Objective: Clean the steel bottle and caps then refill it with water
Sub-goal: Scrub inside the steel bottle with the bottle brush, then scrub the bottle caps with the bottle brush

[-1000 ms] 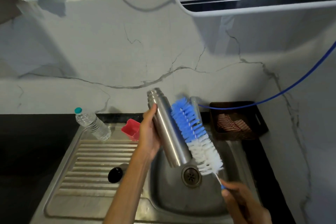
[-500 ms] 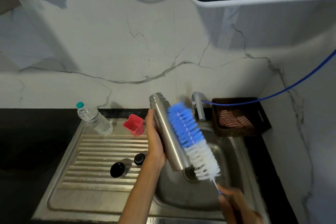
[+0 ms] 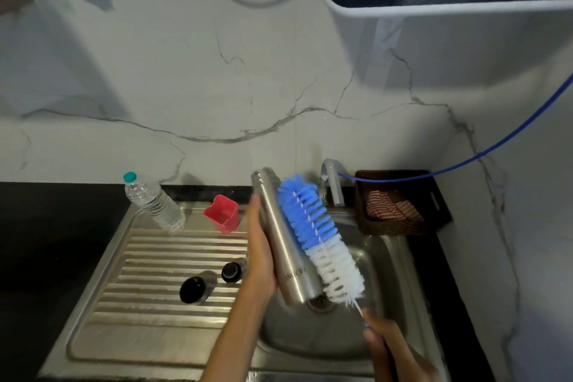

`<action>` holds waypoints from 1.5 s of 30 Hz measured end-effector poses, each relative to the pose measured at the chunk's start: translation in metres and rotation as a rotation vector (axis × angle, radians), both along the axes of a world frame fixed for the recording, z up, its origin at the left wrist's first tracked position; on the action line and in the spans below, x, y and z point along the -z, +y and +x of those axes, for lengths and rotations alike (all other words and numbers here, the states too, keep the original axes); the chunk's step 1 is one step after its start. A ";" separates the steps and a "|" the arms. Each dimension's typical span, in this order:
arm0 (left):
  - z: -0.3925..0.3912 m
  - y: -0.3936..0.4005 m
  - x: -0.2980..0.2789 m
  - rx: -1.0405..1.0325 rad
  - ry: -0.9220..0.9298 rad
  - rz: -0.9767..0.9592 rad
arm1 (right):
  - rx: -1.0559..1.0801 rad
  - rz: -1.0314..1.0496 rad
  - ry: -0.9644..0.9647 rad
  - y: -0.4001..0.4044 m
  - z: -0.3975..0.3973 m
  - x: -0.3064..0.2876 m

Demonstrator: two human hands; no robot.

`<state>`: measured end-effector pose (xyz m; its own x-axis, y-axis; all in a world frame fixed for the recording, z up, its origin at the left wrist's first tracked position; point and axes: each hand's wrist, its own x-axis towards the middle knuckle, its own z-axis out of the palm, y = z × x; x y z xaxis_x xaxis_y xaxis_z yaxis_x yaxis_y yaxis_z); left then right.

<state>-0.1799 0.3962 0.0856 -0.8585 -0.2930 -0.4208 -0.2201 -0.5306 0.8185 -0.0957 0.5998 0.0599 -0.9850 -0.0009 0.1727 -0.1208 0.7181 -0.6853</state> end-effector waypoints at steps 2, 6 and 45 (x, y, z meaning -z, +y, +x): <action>0.027 0.029 0.016 0.079 0.011 -0.054 | -0.076 -0.313 -0.127 -0.004 0.008 -0.015; 0.036 0.048 0.018 0.050 0.072 -0.052 | -0.055 -0.285 0.066 -0.014 -0.008 -0.016; 0.174 -0.282 0.068 -0.550 -0.090 -0.463 | -0.690 1.460 0.284 -0.302 -0.211 -0.033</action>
